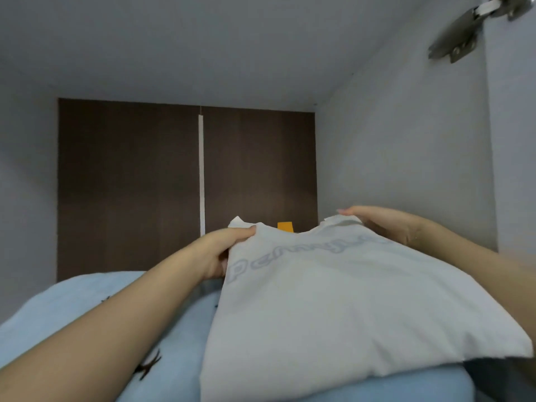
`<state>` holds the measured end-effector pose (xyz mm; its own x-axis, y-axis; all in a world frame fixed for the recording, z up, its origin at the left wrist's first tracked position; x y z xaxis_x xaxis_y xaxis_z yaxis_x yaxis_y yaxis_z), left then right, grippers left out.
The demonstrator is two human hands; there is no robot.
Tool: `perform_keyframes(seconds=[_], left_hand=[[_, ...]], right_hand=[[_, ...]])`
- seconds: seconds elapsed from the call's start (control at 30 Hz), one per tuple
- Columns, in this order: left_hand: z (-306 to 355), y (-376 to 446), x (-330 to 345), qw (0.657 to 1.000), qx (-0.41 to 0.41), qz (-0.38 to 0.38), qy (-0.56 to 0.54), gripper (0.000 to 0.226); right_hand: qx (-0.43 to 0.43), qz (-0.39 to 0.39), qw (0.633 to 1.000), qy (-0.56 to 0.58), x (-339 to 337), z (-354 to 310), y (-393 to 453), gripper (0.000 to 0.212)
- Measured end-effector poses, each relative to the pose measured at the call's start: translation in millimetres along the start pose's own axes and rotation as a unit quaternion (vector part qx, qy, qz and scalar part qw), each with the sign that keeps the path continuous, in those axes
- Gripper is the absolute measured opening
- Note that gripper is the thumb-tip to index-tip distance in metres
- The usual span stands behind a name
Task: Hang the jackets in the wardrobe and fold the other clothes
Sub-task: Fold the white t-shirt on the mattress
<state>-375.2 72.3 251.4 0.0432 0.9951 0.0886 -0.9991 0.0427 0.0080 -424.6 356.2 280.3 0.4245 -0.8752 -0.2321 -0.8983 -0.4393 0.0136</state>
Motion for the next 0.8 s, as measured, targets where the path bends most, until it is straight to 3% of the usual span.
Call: perform_keyframes(seconds=[0.17,0.33,0.5,0.57,0.67,0.8], left_hand=[[3,-12,1,0.999,0.038,0.016,-0.004,0.034],[25,-2,-8,0.997,0.057,0.044,-0.042,0.034],[0,-1,-8,0.999,-0.027,0.028,-0.009,0.019],[-8,-9,-7,0.999,-0.04,0.017,-0.002,0.013],[-9,-27,-1,0.999,-0.034,-0.023,-0.005,0.009],[-13,-55,5,0.998,-0.03,-0.047,0.023,0.019]], right_hand=[[0.112,0.008,0.988,-0.11,-5,-8,-32,0.052],[0.094,0.064,0.988,-0.1,-6,-41,-18,0.059],[0.112,0.053,0.975,-0.183,5,-11,1,0.021],[0.082,0.046,0.979,-0.181,7,-6,-6,0.024],[0.065,-0.002,0.994,-0.087,7,-5,-26,0.044],[0.106,-0.02,0.987,-0.117,11,-10,-58,0.047]])
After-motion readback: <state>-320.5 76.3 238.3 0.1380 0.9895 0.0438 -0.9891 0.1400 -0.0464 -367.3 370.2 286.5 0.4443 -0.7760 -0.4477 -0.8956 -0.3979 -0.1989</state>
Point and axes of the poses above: each hand's wrist, its own y-axis towards the middle knuckle, its own x-axis out of the palm, z = x × y, the point moved 7 cm from there along y, towards the middle knuckle, and after that the axes turned 6 degrees about -z, right-handed, at the moved point
